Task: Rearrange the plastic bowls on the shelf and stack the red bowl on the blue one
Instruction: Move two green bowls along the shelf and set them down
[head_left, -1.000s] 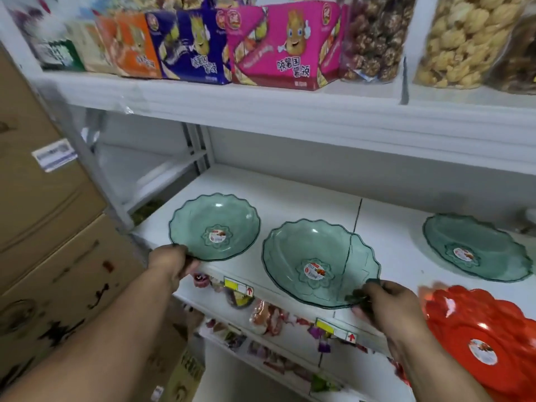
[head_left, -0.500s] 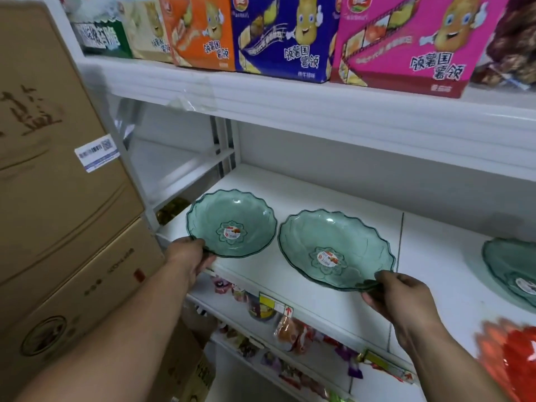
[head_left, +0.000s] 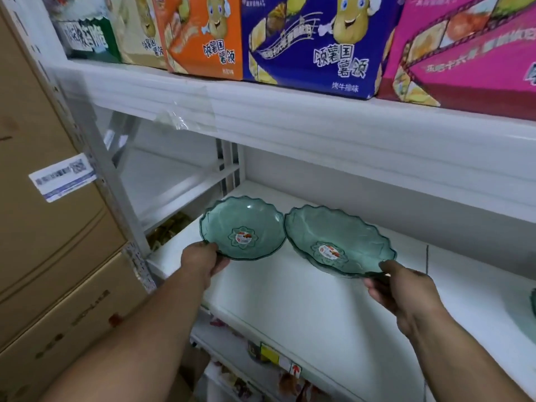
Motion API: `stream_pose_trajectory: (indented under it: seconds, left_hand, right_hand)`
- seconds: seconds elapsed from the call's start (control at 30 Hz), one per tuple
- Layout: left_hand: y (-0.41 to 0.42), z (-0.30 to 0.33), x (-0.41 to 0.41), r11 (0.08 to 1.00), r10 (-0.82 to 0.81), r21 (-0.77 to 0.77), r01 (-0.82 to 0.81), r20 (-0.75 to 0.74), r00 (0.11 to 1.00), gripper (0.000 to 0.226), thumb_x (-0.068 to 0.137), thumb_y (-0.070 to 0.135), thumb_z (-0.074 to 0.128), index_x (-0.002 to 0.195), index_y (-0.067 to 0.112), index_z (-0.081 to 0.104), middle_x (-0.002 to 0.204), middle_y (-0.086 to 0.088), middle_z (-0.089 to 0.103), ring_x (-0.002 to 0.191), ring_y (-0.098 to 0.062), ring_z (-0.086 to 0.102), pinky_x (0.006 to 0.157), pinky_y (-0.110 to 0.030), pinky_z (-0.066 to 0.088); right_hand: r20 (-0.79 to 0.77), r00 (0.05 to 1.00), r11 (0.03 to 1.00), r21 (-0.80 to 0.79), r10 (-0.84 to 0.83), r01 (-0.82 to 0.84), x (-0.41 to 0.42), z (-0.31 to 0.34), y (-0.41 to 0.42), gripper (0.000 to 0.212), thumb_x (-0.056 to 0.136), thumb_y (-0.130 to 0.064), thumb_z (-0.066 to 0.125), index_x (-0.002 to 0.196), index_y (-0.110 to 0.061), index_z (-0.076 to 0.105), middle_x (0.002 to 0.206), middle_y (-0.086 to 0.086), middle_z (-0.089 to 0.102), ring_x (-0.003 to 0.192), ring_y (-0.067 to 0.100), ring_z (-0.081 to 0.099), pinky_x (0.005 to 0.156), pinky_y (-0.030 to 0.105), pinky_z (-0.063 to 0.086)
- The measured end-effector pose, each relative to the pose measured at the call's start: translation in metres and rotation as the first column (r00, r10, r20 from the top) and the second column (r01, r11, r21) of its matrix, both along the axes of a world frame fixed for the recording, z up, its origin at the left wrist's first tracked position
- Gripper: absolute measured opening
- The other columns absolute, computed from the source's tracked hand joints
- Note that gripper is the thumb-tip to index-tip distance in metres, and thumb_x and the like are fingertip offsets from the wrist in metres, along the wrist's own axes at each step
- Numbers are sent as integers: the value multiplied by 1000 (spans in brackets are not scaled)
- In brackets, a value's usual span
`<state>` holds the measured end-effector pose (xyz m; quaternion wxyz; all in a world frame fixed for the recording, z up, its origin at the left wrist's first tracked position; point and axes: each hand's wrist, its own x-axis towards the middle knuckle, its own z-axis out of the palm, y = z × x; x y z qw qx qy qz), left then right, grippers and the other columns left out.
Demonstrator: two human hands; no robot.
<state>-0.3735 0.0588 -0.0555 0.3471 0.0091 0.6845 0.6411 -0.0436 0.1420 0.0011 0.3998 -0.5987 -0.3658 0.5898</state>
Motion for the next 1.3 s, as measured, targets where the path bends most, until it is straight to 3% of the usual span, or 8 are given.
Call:
stream_pose_trajectory:
  seconds: [0.2, 0.33, 0.57, 0.73, 0.8, 0.87, 1.03, 1.3]
  left_hand:
    - [56, -17, -35, 998, -60, 26, 60, -2, 998, 18, 90, 4, 56, 74, 10, 64, 55, -8, 71, 75, -32, 71, 90, -53, 56]
    - [90, -25, -50, 995, -82, 64, 80, 37, 996, 19, 92, 4, 58, 74, 9, 63, 75, -14, 69, 73, -30, 69, 88, -49, 58]
    - [132, -56, -85, 990, -142, 23, 142, 5, 990, 21, 90, 15, 62, 70, 9, 65, 77, -16, 72, 82, -34, 72, 90, -50, 56]
    - [141, -64, -95, 981, -151, 132, 139, 89, 985, 11, 90, 11, 63, 94, 3, 69, 104, -22, 72, 84, -30, 70, 93, -47, 55]
    - [136, -58, -92, 968, -141, 230, 100, 168, 976, 40, 92, 1, 59, 132, -1, 53, 127, -24, 60, 91, -30, 65, 96, -45, 52]
    - [133, -57, -91, 965, -113, 257, 60, 197, 974, 61, 94, -4, 55, 149, 5, 32, 130, -21, 51, 87, -26, 61, 95, -41, 50]
    - [118, -60, -84, 970, -107, 234, 62, 181, 978, 52, 94, -6, 52, 143, 9, 41, 112, -21, 57, 96, -31, 62, 95, -45, 52]
    - [100, -49, -84, 962, -180, 221, 159, 77, 981, 49, 93, -4, 54, 139, 11, 44, 107, -13, 60, 95, -24, 63, 87, -37, 53]
  right_hand:
    - [-55, 998, 996, 87, -13, 17, -57, -8, 41, 14, 95, -9, 54, 86, -1, 63, 69, 19, 67, 51, 23, 61, 46, 22, 58]
    - [-73, 997, 996, 90, -2, 8, -89, -18, 61, 15, 95, -8, 54, 87, 0, 64, 67, 18, 69, 52, 23, 62, 48, 25, 58]
    - [-63, 998, 996, 82, 26, -21, -134, -30, 84, 17, 93, -5, 53, 81, 0, 64, 75, 22, 69, 56, 26, 62, 54, 28, 58]
    - [-59, 998, 998, 56, 32, -28, -169, -42, 100, 15, 91, -6, 54, 84, 2, 65, 76, 21, 70, 56, 24, 64, 56, 30, 60]
    - [-51, 997, 998, 34, 49, -48, -185, -46, 107, 15, 91, -6, 55, 90, 3, 67, 80, 22, 72, 56, 22, 65, 51, 28, 59]
    - [-55, 996, 997, 19, 70, -69, -202, -50, 115, 16, 91, -6, 55, 93, 5, 67, 81, 21, 72, 53, 20, 65, 47, 25, 58]
    - [-76, 987, 990, -12, 138, -140, -248, -55, 130, 14, 90, -5, 60, 93, 5, 69, 77, 16, 75, 53, 20, 70, 77, 41, 63]
    - [-34, 977, 976, -59, 210, -212, -288, -65, 144, 6, 93, -4, 59, 88, -3, 62, 70, 10, 58, 77, 26, 63, 87, 37, 54]
